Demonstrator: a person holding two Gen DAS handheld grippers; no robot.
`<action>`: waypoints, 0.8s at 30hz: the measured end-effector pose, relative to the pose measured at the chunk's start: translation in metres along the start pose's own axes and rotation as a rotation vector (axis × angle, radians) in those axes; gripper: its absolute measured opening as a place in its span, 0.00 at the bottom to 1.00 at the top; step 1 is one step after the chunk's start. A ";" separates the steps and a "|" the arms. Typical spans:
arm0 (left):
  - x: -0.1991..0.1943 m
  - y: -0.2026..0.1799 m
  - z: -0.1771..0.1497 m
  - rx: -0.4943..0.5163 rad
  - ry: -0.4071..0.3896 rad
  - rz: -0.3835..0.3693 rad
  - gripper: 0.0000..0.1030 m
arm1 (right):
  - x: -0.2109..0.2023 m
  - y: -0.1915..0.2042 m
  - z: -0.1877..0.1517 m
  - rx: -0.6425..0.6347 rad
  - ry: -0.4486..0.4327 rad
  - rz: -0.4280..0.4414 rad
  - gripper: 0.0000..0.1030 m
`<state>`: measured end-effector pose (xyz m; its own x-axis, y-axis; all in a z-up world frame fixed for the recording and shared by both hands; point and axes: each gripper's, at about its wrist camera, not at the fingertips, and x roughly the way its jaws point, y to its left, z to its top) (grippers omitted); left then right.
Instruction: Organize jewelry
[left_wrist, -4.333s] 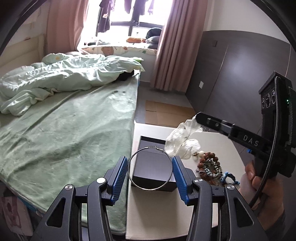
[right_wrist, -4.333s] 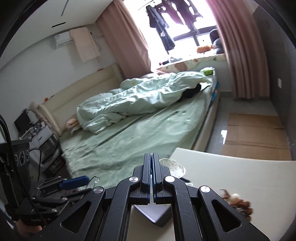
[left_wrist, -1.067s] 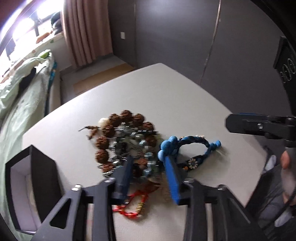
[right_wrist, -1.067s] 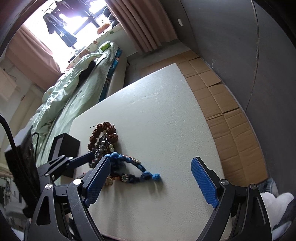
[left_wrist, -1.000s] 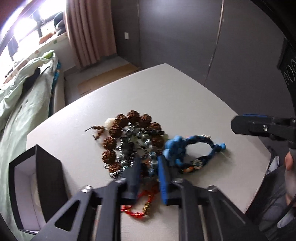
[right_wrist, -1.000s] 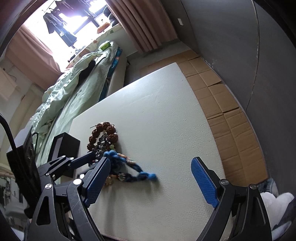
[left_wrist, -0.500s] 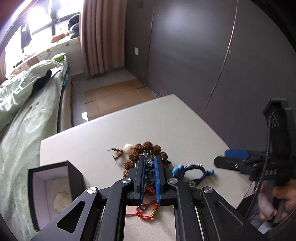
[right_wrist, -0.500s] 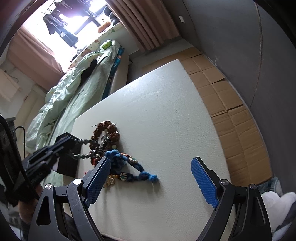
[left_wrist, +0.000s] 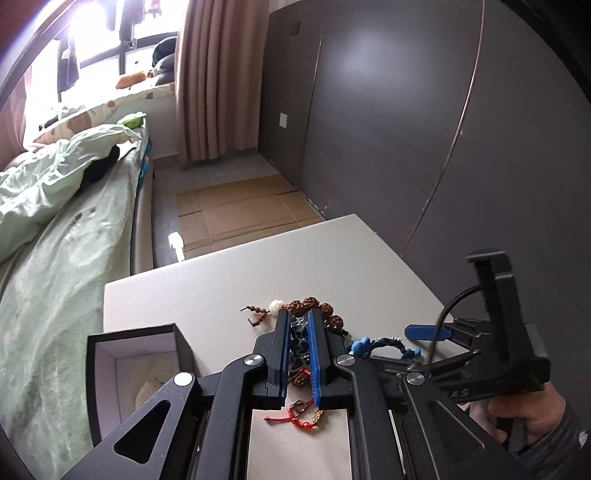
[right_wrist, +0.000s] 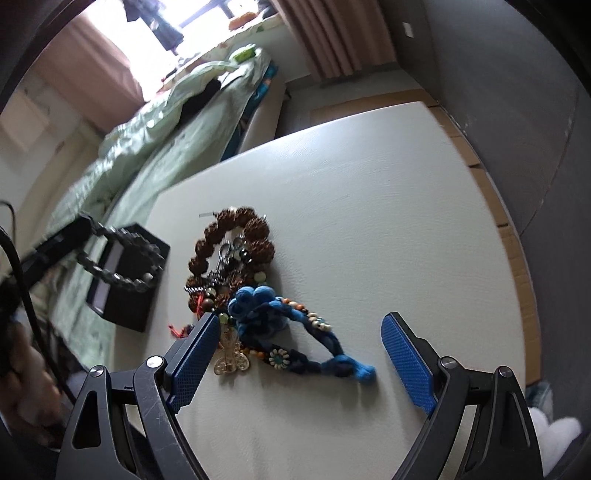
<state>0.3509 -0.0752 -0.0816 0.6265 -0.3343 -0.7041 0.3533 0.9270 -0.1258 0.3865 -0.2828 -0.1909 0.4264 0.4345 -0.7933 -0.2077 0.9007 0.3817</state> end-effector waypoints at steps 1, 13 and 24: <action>-0.001 0.000 -0.001 -0.002 -0.001 0.002 0.09 | 0.002 0.003 0.000 -0.017 0.006 -0.011 0.87; -0.017 0.019 -0.007 -0.050 -0.012 0.016 0.09 | 0.011 0.023 -0.008 -0.218 0.031 -0.158 0.63; -0.054 0.040 -0.007 -0.083 -0.063 0.072 0.09 | -0.023 -0.003 -0.002 -0.094 -0.042 0.053 0.10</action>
<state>0.3262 -0.0190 -0.0531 0.6917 -0.2737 -0.6683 0.2488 0.9591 -0.1352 0.3752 -0.2952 -0.1744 0.4489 0.4830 -0.7518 -0.3115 0.8731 0.3750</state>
